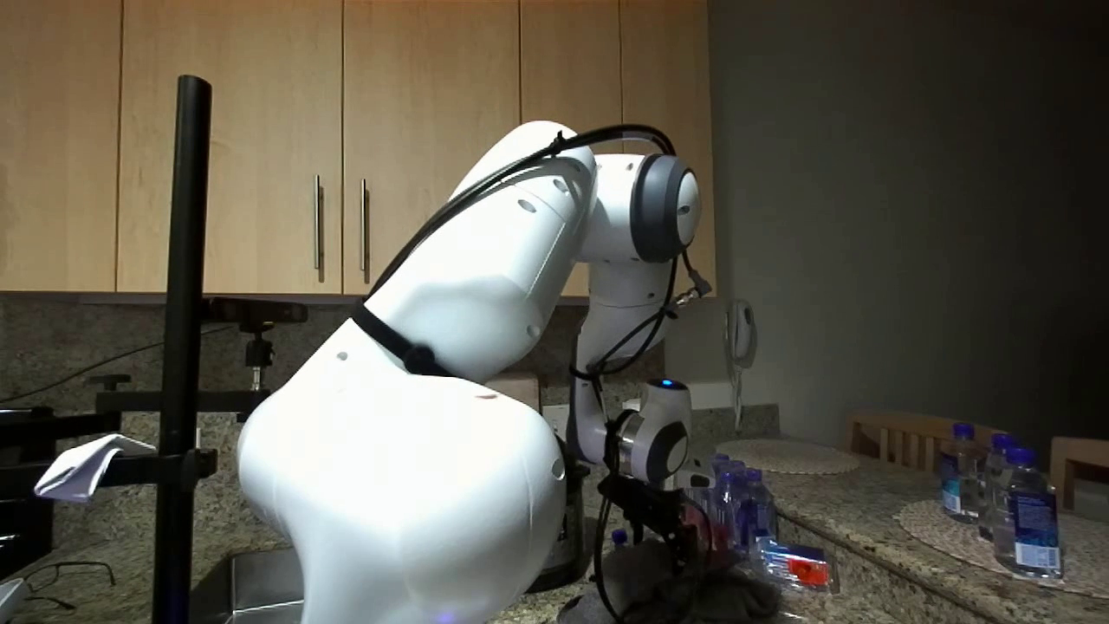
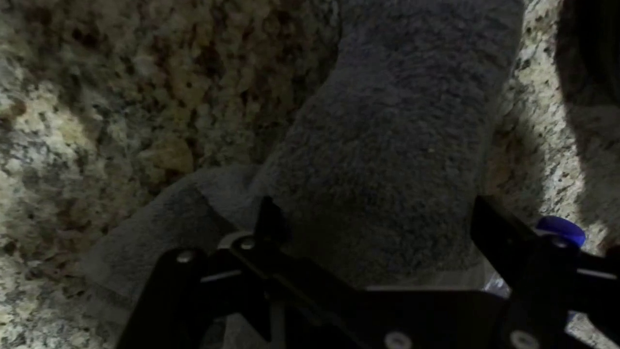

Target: Move the towel to the right

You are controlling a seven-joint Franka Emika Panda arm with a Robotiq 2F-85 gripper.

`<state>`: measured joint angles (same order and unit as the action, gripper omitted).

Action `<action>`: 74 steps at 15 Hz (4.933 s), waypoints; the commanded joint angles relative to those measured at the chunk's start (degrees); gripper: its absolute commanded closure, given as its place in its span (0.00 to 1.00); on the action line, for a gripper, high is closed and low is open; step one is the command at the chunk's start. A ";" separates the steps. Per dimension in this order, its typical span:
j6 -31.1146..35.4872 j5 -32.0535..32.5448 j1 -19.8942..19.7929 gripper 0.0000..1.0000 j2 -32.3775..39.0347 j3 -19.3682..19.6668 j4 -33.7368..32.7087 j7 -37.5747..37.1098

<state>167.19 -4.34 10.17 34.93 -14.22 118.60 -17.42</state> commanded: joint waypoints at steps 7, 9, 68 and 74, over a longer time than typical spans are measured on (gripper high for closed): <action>-8.24 -2.02 1.87 0.37 5.50 1.70 -8.82 2.76; -11.65 -2.25 2.54 0.51 5.12 2.35 -10.17 1.52; -55.09 3.93 -16.90 0.90 -4.09 15.05 -24.24 38.57; -53.79 3.83 -18.63 0.90 -6.12 13.66 -18.67 48.25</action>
<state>112.56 -1.36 -6.52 32.60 1.13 94.83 25.44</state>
